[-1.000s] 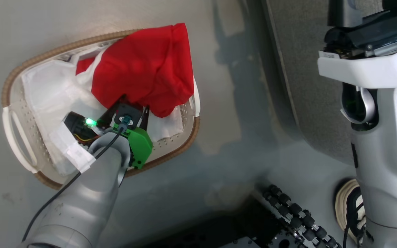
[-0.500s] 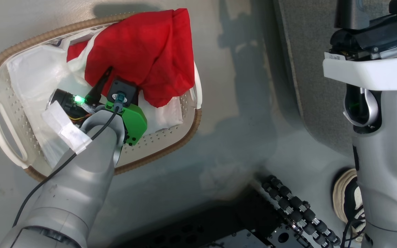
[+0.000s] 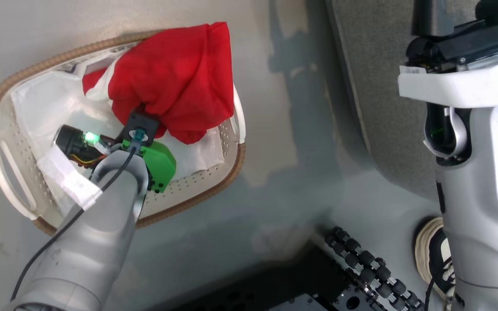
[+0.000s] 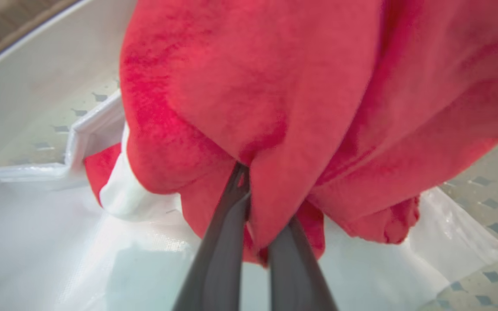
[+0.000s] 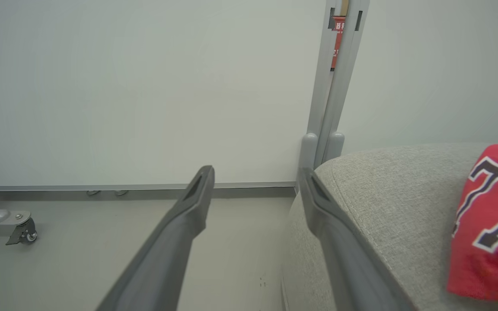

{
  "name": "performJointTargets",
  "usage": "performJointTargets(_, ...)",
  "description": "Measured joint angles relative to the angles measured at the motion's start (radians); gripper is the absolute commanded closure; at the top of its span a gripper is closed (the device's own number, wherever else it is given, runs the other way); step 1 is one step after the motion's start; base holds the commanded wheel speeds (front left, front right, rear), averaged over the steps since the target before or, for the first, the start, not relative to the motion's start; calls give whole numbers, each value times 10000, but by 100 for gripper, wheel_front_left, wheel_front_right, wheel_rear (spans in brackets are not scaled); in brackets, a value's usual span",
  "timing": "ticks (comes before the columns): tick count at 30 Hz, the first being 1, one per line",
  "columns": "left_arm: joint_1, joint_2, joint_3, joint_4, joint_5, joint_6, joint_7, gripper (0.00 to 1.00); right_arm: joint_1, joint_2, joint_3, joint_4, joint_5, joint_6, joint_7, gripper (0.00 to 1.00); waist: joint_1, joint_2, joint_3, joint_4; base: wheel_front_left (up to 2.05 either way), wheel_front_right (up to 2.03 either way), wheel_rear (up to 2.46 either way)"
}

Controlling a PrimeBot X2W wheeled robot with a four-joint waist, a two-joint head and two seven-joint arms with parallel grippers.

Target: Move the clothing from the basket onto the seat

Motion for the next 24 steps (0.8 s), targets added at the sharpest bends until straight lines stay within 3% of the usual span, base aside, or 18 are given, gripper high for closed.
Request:
performJointTargets(8,1213,96,328,-1467,-144,-71,0,100,691,12,4,581,-293,0,0,0,-1,0,-1197,261,0,0,0)
performJointTargets(24,4147,-284,1549,-5453,-182,-226,4,100,3043,-199,245,1643,-476,0,0,0,-1,0,-4361,1435,0,0,0)
